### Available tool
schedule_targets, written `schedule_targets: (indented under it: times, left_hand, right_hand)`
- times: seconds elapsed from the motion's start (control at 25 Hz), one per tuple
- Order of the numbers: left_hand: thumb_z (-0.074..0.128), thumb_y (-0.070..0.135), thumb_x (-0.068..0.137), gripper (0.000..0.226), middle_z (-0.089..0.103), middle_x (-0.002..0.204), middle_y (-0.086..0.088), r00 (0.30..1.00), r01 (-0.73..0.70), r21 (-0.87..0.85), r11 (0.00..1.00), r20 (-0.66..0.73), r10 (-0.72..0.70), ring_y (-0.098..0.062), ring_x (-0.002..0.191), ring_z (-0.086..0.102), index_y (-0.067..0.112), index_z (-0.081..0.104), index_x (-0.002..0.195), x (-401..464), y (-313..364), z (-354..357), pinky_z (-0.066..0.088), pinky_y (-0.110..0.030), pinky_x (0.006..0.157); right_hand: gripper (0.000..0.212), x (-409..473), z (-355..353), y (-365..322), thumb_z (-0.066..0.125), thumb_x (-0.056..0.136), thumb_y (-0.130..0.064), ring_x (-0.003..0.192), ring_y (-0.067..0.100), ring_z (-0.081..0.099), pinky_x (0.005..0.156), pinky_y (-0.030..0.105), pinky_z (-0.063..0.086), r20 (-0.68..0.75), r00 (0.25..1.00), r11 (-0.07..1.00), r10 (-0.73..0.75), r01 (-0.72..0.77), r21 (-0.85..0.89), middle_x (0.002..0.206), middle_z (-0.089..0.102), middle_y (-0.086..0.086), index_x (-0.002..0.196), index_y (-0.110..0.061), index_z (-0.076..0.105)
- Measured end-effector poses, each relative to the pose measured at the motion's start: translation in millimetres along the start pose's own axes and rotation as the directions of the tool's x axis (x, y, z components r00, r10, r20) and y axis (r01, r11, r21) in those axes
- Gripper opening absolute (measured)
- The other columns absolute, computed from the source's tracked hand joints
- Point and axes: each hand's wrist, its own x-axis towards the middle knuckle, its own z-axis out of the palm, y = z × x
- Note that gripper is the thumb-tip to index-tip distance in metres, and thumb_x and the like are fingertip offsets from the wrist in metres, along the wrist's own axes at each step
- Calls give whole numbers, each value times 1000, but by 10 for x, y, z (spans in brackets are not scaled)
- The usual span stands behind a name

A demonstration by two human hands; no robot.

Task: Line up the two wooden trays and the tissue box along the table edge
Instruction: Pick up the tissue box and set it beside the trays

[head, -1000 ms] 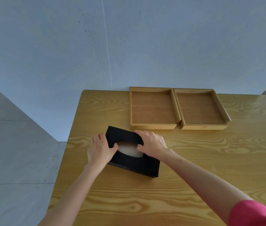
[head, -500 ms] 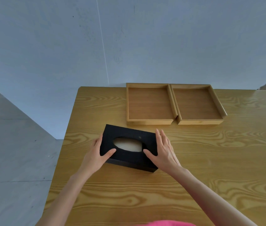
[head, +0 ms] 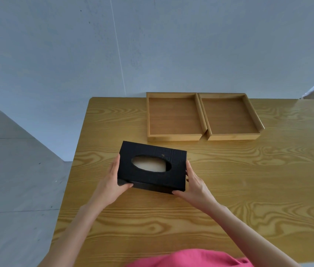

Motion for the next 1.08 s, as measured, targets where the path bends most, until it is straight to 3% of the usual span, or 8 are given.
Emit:
schedule_targets:
  times: [0.28, 0.48, 0.56, 0.76, 0.92, 1.08]
  left_hand:
    - [73, 22, 75, 101, 23, 155, -4, 995, 41, -109, 993, -89, -51, -25, 138, 34, 20, 3, 147, -101, -7, -135, 34, -43, 112]
    - [74, 26, 73, 102, 28, 153, -5, 977, 53, -80, 995, -201, -68, -30, 133, 41, 23, 5, 147, 37, 33, -512, 36, -49, 110]
    - [74, 28, 74, 101, 31, 152, -6, 969, 52, -68, 996, -237, -67, -34, 126, 49, 25, 4, 147, 137, 41, -655, 40, -50, 107]
    - [73, 28, 75, 100, 28, 154, -2, 945, 34, -34, 999, -325, -43, -31, 132, 42, 24, 5, 147, 431, -8, -952, 35, -48, 111]
    - [73, 29, 75, 100, 30, 153, -1, 940, 63, -49, 997, -333, -76, -37, 120, 53, 27, 5, 147, 650, -146, -1090, 40, -51, 107]
    - [73, 28, 75, 99, 28, 154, -1, 946, 91, -62, 994, -305, -106, -33, 128, 46, 26, 5, 147, 858, -294, -1135, 39, -51, 108]
  right_hand:
    - [105, 66, -75, -132, 73, 77, -18, 133, 17, 41, 107, 29, 37, -38, 996, 997, -80, 80, 20, 149, 36, 1, 147, -21, -4]
    - [104, 384, -189, -461, 73, 77, -16, 133, 20, 41, 109, 36, 36, -44, 987, 988, -154, 155, 29, 149, 36, 2, 148, -22, -4]
    - [104, 550, -234, -603, 72, 78, -16, 134, 21, 39, 108, 34, 35, -44, 983, 984, -179, 179, -2, 149, 38, 4, 148, -21, -5]
    - [103, 984, -287, -901, 70, 80, -15, 135, 21, 39, 105, 26, 34, -37, 976, 977, -214, 213, -21, 150, 36, 4, 148, -20, -8]
    - [101, 1289, -287, -1095, 68, 82, -15, 132, 23, 41, 104, 30, 38, 5, 978, 977, -207, 207, -50, 150, 35, 5, 147, -18, -10]
    - [99, 1540, -224, -1199, 67, 83, -14, 132, 23, 41, 104, 30, 37, 59, 984, 984, -167, 170, -54, 149, 35, 5, 147, -17, -9]
